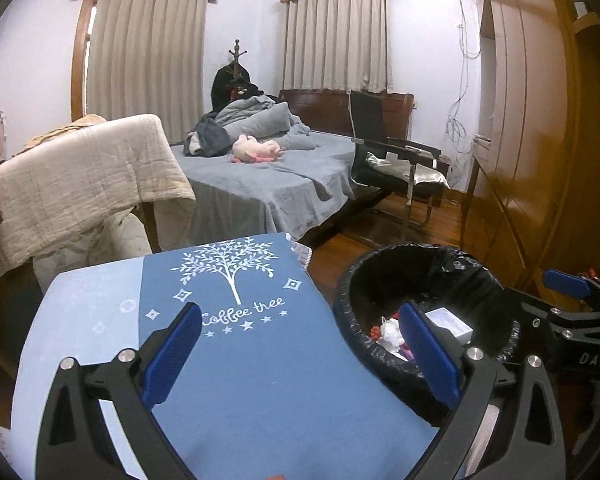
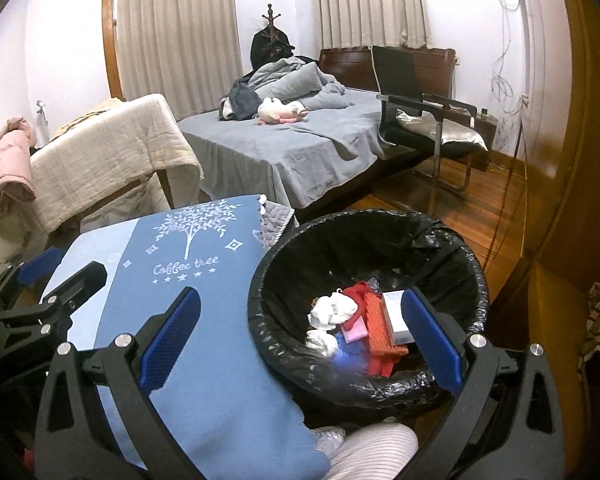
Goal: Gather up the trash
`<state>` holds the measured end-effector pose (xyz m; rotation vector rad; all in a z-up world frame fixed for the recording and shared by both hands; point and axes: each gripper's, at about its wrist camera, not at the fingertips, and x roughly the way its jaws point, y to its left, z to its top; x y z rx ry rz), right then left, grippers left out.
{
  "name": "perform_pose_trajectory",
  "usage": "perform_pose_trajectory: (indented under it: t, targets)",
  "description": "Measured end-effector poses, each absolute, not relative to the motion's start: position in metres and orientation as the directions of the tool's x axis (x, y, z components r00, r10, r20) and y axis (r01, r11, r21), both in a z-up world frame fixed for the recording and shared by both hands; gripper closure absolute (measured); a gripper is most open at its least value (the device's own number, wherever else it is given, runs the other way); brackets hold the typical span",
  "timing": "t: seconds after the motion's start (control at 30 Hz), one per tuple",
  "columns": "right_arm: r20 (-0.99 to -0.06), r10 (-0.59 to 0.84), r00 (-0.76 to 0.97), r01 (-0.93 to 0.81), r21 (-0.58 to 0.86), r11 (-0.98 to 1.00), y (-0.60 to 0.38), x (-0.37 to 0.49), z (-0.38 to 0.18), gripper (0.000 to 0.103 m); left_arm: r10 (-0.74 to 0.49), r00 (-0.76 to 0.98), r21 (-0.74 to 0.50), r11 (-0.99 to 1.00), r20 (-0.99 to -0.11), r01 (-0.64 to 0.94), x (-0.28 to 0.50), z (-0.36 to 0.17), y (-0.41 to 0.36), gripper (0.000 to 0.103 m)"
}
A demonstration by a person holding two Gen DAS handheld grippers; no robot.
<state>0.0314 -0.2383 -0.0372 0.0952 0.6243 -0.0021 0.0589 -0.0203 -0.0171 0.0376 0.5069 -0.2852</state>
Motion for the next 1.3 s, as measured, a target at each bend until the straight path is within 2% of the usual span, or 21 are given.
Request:
perform_pose_trajectory:
  t: [1.3]
  targets:
    - [-0.572,0.036,0.819,0.019,0.09,0.996,-0.223,0.04,-0.033,0.005,-0.246,0.842,-0.033,0.964,-0.48,0.263,0.061,-0.014,-0.011,0.006]
